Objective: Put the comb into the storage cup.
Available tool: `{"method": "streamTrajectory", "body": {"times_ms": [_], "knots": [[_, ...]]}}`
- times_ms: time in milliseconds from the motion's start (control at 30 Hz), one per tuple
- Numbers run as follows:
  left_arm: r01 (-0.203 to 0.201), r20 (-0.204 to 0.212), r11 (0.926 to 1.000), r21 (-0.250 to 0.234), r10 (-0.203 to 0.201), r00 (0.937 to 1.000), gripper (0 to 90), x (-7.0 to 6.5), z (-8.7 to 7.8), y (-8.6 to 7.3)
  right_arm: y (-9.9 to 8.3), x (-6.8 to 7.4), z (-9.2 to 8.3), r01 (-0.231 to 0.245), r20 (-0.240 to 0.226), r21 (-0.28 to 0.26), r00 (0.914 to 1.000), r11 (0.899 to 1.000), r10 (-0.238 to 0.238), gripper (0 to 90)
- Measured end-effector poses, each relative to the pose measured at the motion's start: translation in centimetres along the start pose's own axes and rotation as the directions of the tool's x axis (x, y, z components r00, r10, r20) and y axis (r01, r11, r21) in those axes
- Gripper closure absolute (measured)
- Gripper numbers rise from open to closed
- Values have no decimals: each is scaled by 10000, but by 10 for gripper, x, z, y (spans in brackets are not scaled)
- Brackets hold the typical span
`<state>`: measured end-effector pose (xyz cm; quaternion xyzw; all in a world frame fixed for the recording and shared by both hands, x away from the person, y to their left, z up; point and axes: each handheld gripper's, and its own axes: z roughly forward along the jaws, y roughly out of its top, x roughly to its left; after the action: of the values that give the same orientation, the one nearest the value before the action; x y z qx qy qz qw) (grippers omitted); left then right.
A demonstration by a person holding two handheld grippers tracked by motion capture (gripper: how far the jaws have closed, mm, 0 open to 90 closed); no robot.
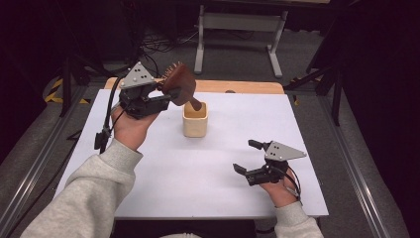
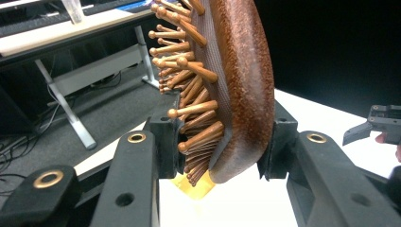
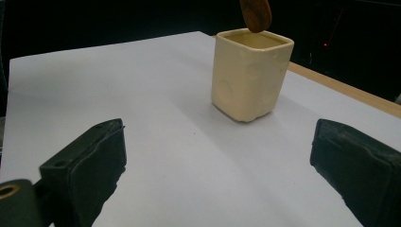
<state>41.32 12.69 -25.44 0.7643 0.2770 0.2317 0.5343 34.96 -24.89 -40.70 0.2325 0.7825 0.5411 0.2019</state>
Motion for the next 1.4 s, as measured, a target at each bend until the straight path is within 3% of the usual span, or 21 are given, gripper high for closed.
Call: {"method": "streamTrajectory", "body": {"times_ms": [367, 833, 1400], "knots": [[126, -250, 9995, 280, -119, 9996, 593, 5, 13, -2, -1, -2, -1, -121, -11, -47, 9999, 9999, 121, 49], [527, -214, 9960, 723, -513, 9985, 590, 16, 32, -10, -1, -2, -1, -178, -33, -48, 9998, 9998, 178, 49], [1388, -115, 9818, 1293, -1385, 9903, 588, 26, 58, -22, -2, -4, -2, -203, -84, -76, 9998, 9998, 202, 49]]}}
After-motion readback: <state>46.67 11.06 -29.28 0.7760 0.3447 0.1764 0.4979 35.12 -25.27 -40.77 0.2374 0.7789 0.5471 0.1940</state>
